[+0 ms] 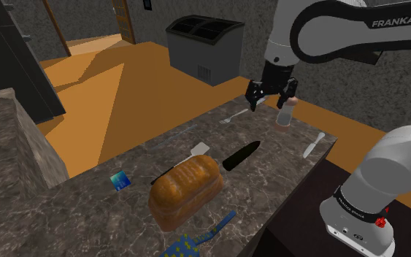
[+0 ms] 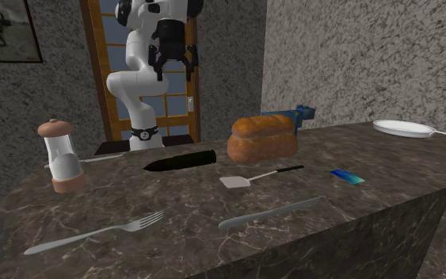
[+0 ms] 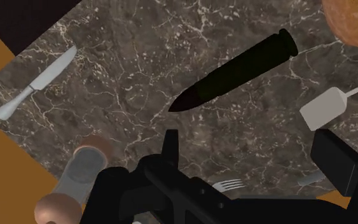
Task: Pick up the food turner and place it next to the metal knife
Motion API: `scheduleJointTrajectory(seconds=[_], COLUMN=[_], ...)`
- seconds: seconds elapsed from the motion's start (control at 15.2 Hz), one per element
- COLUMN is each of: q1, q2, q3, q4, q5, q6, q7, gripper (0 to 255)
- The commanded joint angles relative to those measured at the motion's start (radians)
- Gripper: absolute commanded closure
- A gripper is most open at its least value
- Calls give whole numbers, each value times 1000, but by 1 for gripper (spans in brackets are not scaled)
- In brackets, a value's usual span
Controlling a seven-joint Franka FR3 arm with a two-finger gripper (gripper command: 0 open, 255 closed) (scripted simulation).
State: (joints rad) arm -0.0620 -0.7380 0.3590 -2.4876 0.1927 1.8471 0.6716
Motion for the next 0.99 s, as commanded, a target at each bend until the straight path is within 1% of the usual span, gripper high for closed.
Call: scheduleJointTrajectory(seconds=[0.0,0.26,0.53,0.73,0.92], q1=[-11,-48,-105,-160,-217], q2=[38,152,296,424,576], q3=[53,167,284,375,460], q4=[-3,16,61,110,170], q5=[30,71,75,40,-46], q6=[39,134,233,307,376], q7=[98,286,483,645,833], gripper=[0,0,0,0,0])
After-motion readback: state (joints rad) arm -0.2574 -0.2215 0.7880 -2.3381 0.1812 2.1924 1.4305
